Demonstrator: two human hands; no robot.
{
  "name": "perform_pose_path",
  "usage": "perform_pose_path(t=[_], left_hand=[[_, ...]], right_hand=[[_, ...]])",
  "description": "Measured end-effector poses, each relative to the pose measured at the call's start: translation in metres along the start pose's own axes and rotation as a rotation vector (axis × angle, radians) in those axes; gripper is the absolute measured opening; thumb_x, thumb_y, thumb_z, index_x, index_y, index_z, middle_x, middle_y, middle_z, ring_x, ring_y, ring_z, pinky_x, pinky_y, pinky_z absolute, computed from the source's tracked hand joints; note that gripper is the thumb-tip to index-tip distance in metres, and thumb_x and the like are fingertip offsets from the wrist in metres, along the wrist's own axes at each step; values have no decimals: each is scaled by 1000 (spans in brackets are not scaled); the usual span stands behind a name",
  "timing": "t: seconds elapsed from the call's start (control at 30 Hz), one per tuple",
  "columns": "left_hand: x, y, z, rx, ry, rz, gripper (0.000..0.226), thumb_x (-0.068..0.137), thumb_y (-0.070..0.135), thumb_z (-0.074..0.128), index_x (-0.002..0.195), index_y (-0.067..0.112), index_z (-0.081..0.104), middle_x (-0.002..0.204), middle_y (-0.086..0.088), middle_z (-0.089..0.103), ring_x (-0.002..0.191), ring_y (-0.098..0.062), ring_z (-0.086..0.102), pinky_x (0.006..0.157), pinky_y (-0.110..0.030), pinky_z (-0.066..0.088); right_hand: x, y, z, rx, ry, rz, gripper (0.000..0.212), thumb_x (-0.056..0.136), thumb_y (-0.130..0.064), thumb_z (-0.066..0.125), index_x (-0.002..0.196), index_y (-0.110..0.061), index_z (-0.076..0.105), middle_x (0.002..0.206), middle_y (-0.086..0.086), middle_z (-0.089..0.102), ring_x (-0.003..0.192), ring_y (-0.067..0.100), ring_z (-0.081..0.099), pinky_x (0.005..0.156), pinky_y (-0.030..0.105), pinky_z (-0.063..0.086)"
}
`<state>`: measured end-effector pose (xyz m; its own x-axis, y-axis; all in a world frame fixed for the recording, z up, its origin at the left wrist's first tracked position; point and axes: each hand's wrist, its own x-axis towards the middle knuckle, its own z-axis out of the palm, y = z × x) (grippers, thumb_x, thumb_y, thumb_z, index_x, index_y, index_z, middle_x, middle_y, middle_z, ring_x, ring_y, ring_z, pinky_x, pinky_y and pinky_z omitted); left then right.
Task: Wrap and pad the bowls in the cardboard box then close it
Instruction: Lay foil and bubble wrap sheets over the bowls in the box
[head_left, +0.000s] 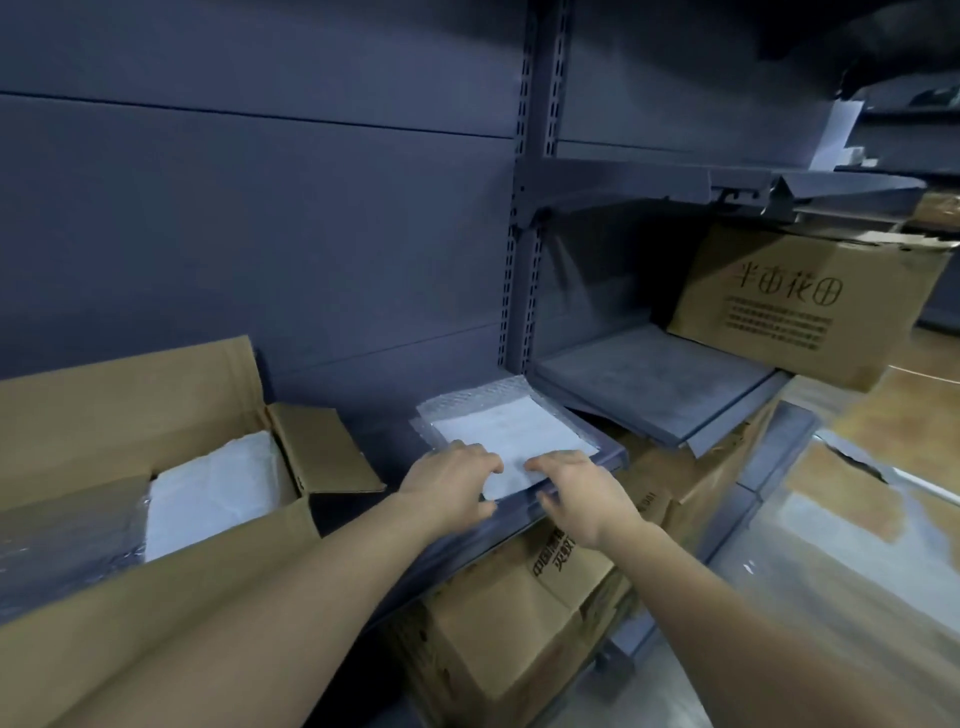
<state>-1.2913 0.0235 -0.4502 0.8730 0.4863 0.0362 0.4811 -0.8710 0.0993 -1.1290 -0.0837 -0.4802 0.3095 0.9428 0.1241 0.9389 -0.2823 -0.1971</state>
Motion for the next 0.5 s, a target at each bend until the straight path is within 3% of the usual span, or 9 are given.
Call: perform_pose_path(t=[0.2,0.27,0.37,0.5], left_hand=[[13,-1,19,18,-19,19,36,99,22,48,135,24,53,136,2,55,123,-22,48,95,-36,41],[14,-3,20,7,14,23,25,99,20,46,119,23,62,125,1,61,114,-24,53,87,-35,41],[14,-4,16,-9,55,6,17,98,17,44,94,22,60,103,-2,65,97,-27,59,75,-34,41],[12,0,10,-17,162,2,24,99,20,43,115,21,61,111,-2,65,104,-24,58,82,-36,44]], right_hand=[[12,7,24,3,107,-116,46,95,-16,50,140,-25,49,146,-9,47,143,13,30,112,29,25],[14,7,27,-7,132,-132,43,94,-16,50,137,-25,53,142,-8,51,140,14,35,113,28,24],[16,6,28,8,175,-121,37,94,-14,52,129,-22,61,134,-4,60,131,19,47,110,31,30],[15,3,25,1,266,-110,29,90,-11,57,115,-19,70,114,1,71,112,24,61,99,32,42]])
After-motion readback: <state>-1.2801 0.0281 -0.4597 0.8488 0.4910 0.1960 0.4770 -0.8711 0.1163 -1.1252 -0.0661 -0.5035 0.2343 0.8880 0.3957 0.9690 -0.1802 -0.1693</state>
